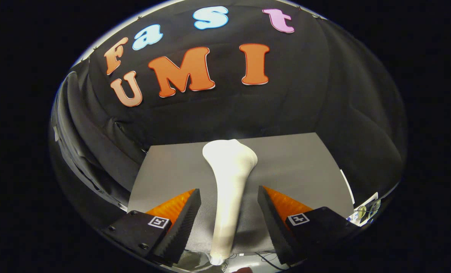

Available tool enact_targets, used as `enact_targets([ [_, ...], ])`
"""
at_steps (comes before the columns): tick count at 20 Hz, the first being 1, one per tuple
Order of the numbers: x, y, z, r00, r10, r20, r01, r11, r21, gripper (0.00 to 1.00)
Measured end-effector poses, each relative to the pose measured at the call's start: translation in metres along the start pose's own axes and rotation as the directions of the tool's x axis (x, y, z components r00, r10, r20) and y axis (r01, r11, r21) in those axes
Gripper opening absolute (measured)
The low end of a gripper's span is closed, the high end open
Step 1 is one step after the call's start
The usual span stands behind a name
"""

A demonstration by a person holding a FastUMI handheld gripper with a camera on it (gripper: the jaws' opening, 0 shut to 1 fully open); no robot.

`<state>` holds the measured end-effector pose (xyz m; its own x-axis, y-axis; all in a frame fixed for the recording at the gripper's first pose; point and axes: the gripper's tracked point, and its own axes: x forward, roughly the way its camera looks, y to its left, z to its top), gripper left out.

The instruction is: Iron the clothes twice with a garment steamer, once on the left side and once on the right side.

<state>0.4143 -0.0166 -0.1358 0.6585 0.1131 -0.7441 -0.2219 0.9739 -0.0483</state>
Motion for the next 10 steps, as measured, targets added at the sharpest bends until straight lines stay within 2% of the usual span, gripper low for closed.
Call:
enact_targets([
  [4,0.026,-0.006,0.000,0.997,-0.018,-0.073,0.019,1.000,0.008,0.98],
  [8,0.040,-0.004,-0.007,0.992,-0.002,-0.130,0.005,1.000,0.027,0.98],
  [10,0.045,-0.006,-0.011,0.988,-0.005,-0.156,0.009,1.000,0.026,0.93],
])
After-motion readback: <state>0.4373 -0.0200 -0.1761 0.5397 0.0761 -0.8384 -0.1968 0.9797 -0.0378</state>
